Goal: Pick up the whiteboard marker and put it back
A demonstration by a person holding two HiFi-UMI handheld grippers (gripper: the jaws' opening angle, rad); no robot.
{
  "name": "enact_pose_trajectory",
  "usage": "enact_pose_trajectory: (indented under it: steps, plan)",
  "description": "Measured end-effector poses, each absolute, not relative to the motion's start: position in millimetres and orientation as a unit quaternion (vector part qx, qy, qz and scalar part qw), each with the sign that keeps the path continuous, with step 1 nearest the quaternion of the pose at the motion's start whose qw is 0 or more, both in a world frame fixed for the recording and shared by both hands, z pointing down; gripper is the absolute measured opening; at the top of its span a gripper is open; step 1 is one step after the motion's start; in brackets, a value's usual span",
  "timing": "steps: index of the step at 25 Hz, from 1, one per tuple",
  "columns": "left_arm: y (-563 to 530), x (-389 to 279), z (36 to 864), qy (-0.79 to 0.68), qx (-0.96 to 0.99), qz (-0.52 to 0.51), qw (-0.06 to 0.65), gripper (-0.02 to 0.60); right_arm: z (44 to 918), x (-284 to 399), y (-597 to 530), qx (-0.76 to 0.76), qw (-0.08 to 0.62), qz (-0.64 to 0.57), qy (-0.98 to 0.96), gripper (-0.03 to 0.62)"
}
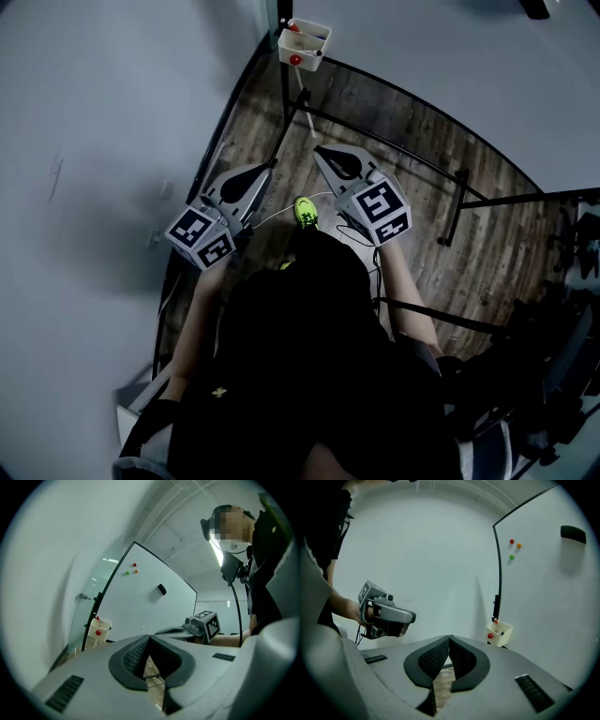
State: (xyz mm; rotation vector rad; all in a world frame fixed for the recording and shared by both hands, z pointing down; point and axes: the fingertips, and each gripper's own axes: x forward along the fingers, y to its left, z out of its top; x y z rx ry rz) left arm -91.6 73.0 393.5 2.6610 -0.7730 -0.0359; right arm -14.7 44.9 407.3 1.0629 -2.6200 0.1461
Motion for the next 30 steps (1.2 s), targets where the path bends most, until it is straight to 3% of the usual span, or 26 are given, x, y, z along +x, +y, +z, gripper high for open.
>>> enact_pose_trajectory:
  steps: [17,30]
  plan:
    - [-60.6,-56.5,403.0,-0.295,0.934,-0.006,0.203,0.005,423.3,1.9,-99.7,0.325,0.189,0.038,-0.926,0.017]
    - [-102.4,-50.2,400.7,-0.312,0.927,-0.013,0.208,0.005,431.0,23.6,-154.5,0.336,0.23,0.004,-0.914,0.033]
